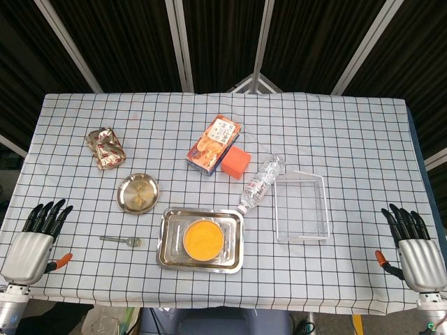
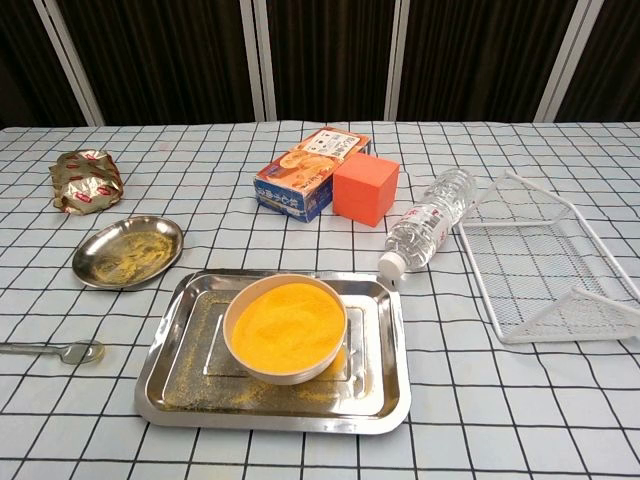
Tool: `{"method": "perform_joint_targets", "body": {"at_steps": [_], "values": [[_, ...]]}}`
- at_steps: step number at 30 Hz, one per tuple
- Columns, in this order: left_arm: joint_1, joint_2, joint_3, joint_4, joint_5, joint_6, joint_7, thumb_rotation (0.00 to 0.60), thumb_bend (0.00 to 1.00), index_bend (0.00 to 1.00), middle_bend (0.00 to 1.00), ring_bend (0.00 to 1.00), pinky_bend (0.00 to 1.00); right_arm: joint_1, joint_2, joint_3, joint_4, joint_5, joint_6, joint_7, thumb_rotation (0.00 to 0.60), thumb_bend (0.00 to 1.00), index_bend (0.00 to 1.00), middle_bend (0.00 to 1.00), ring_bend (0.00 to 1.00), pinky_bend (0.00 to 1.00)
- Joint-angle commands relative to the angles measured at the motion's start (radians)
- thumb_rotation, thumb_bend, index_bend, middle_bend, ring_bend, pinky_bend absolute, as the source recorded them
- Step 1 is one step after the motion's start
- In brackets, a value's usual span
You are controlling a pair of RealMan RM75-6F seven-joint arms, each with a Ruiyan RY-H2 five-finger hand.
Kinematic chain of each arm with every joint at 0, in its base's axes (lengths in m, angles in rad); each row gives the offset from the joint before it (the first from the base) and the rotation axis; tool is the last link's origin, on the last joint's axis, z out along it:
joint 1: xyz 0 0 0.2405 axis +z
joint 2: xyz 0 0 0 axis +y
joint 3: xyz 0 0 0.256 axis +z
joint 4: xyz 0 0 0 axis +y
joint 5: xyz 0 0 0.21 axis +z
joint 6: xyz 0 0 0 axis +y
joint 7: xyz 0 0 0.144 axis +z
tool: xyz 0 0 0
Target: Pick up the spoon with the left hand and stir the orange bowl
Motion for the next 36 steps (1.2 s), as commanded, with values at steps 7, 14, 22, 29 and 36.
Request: {"method": "perform_joint_targets", "body": {"at_steps": [7,14,22,29,36], "values": [[0.002,0.002,0.002,-0.002,0.000,0.000,0.003,0.600,0.13,0.00,0.00,0.00,0.00,-0.002,0.001,-0.001,-0.001,-0.003,0.003,0.001,0.600,0.36,0.00,0.00,0.00,0.00],[0.000,0.002,0.002,-0.003,-0.011,-0.011,0.012,0.600,0.13,0.00,0.00,0.00,0.00,0.000,-0.001,-0.002,-0.002,-0.003,0.000,-0.002,0.600,0.36,0.00,0.00,0.00,0.00],[-0.023,-0.011,-0.020,-0.011,-0.047,-0.050,0.068,0.600,0.16,0.27,0.62,0.56,0.64,0.000,0.001,0.000,-0.003,0.003,-0.002,0.002,0.600,0.36,0.00,0.00,0.00,0.00],[-0.089,-0.037,-0.060,-0.063,-0.242,-0.234,0.142,0.600,0.27,0.51,0.97,0.87,0.90,0.000,0.002,0.001,-0.004,0.009,-0.005,0.006,0.600,0.36,0.00,0.00,0.00,0.00],[-0.166,-0.119,-0.084,-0.032,-0.367,-0.332,0.318,0.600,0.37,0.43,0.99,0.88,0.92,0.000,0.000,0.001,-0.005,0.008,-0.005,0.001,0.600,0.36,0.00,0.00,0.00,0.00]]}}
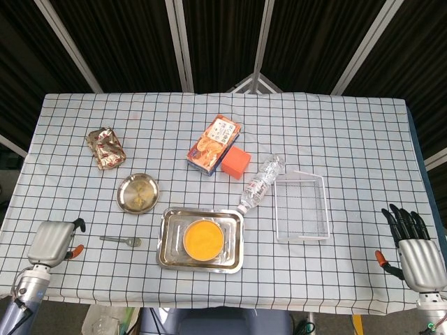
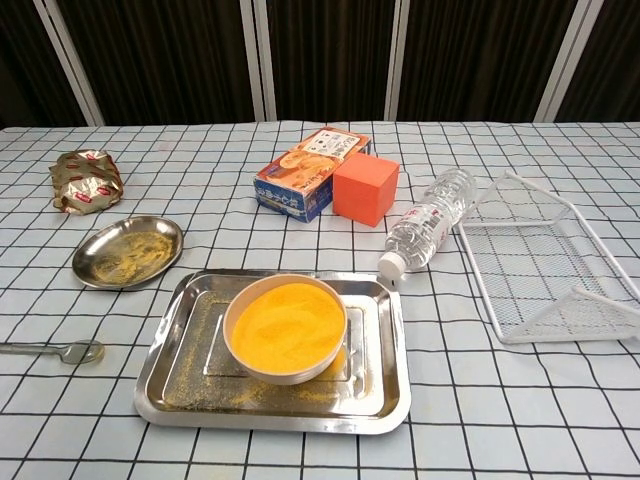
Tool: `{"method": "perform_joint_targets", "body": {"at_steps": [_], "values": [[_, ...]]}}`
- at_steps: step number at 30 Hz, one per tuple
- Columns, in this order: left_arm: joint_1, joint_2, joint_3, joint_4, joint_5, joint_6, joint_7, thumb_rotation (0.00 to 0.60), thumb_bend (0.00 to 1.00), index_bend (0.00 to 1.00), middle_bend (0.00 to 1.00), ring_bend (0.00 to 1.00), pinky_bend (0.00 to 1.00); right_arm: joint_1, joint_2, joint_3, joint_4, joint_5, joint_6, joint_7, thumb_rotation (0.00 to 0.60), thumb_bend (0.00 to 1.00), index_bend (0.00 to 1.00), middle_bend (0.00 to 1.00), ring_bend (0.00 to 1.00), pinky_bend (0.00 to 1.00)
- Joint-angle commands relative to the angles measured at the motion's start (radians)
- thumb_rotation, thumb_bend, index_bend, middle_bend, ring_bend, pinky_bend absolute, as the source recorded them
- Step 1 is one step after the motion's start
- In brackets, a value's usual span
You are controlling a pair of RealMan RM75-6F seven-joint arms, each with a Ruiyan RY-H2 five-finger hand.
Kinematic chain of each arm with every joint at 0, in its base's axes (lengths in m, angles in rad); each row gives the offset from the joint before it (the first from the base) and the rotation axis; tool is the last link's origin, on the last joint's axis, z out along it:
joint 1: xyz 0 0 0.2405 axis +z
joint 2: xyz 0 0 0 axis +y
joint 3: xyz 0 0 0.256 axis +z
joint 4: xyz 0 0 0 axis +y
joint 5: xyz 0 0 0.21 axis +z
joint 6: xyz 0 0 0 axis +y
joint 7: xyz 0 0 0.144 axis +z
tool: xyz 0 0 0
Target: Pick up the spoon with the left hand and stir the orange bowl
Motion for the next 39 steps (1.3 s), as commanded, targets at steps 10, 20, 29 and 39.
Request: {"method": "perform_joint_targets", "body": {"at_steps": [10,20,29,39], "values": [[-0.096,-0.138,-0.011,0.048,-0.164,-0.104,0.197,0.600,0.44,0.39,0.99,0.88,0.92,0.001,0.003,0.000,-0.001,0.002,-0.003,0.011,0.600,0.36,0.00,0.00,0.00,0.00],[-0.122,-0.192,-0.001,0.081,-0.200,-0.103,0.220,0.600,0.46,0.44,0.99,0.88,0.92,0.001,0.002,0.001,-0.003,0.005,-0.005,0.009,0.600,0.36,0.00,0.00,0.00,0.00],[-0.134,-0.225,0.017,0.108,-0.200,-0.096,0.223,0.600,0.48,0.44,0.99,0.88,0.92,0.001,0.003,0.001,-0.004,0.006,-0.005,0.010,0.600,0.36,0.00,0.00,0.00,0.00],[-0.142,-0.242,0.031,0.124,-0.209,-0.091,0.219,0.600,0.52,0.46,0.99,0.88,0.92,0.000,0.004,0.001,-0.005,0.005,-0.004,0.012,0.600,0.36,0.00,0.00,0.00,0.00]]}}
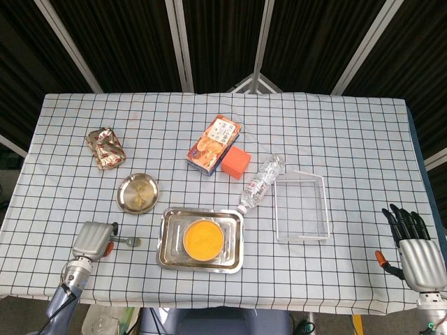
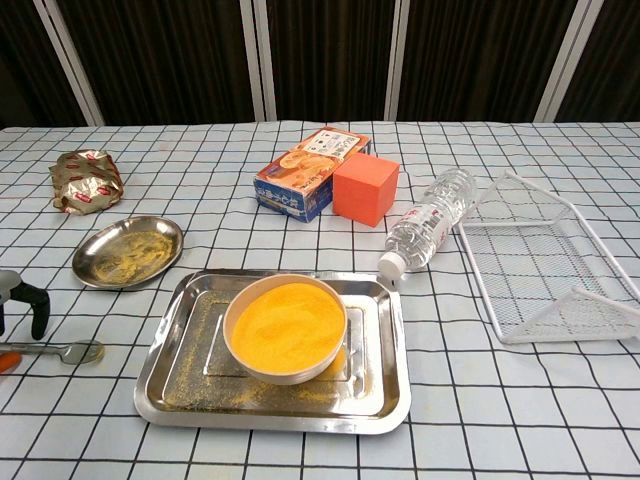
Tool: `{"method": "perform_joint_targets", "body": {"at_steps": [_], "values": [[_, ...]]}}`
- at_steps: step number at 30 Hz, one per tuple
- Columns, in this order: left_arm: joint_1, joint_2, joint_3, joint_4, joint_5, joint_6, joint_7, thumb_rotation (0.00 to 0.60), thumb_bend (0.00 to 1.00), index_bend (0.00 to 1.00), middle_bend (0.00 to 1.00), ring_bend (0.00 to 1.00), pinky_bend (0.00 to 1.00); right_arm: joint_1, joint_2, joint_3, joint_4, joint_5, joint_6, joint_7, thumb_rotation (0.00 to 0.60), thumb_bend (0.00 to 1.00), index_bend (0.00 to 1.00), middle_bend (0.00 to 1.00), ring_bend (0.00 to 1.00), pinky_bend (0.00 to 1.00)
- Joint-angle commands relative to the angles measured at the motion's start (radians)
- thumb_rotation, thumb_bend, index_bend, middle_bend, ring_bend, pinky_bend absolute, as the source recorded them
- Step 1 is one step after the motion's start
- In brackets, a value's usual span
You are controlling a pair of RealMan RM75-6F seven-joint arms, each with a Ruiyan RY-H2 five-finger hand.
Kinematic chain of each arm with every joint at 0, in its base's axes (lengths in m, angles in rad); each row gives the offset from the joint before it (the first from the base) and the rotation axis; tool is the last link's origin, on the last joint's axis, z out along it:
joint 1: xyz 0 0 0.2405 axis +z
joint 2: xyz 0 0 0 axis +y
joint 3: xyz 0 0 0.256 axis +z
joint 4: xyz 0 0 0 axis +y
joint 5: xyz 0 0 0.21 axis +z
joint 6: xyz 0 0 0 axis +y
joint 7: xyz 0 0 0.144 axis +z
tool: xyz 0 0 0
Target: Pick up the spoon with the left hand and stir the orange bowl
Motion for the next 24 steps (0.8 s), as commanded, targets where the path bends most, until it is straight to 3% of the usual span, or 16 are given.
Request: {"method": "perform_joint_targets", "body": {"at_steps": [1,24], "values": [[-0.002,-0.002,0.003,0.002,-0.002,0.001,-0.001,0.600,0.52,0.46,0.99,0.88,0.92,0.000,0.000,0.000,0.000,0.000,0.000,0.000,0.600,0.36,0.00,0.00,0.00,0.00],[-0.009,-0.013,0.019,0.022,-0.010,0.015,-0.012,0.600,0.53,0.51,0.99,0.88,0.92,-0.001,0.002,-0.001,-0.005,-0.001,0.000,-0.001,0.600,0.36,0.00,0.00,0.00,0.00]]}}
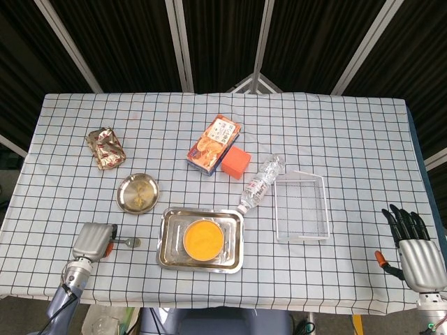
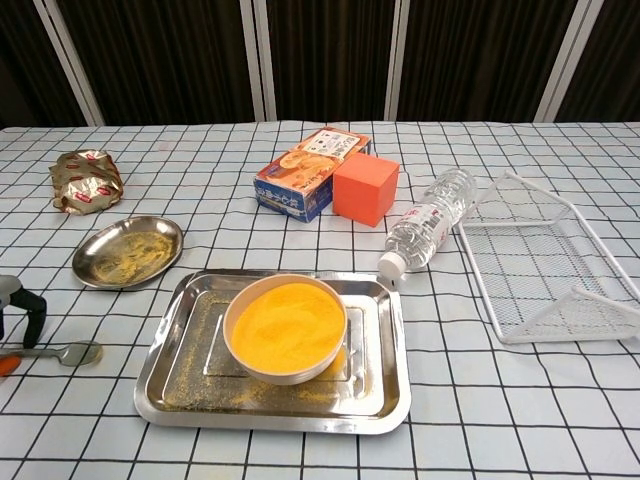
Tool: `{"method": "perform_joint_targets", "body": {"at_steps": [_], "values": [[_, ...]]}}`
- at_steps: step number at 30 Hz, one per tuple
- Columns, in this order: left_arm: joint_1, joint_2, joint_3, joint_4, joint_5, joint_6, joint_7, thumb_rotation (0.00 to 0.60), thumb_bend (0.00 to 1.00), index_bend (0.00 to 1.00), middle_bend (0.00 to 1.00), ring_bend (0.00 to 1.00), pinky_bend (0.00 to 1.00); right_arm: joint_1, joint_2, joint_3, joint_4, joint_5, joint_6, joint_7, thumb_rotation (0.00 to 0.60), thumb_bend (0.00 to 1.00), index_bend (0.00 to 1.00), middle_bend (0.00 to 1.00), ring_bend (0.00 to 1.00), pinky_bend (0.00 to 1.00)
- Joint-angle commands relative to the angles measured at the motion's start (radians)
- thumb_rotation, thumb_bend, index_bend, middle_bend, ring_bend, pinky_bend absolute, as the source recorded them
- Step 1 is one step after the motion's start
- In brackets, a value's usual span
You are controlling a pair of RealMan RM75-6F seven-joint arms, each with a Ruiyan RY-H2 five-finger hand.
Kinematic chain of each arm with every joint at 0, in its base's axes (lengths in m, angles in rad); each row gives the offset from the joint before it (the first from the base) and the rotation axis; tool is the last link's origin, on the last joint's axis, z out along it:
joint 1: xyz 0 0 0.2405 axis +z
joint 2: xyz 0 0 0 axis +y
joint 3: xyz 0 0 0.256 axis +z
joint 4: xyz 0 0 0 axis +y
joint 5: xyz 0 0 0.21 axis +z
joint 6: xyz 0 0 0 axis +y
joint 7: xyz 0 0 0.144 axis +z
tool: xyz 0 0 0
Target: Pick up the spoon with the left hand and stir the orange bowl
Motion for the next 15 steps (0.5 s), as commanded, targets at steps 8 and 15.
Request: {"method": "perform_joint_targets", "body": {"at_steps": [8,15], "values": [[-0.001,-0.003,0.007,0.002,0.010,0.008,-0.005,0.600,0.56,0.53,0.99,0.88,0.92,-0.001,0.000,0.001,0.000,0.000,0.002,0.000,0.600,0.36,0.00,0.00,0.00,0.00],[-0.003,0.005,0.008,-0.018,0.031,0.027,-0.002,0.600,0.56,0.53,0.99,0.88,0.92,0.000,0.001,0.000,-0.001,-0.001,0.001,0.003,0.600,0.36,0.00,0.00,0.00,0.00]]}}
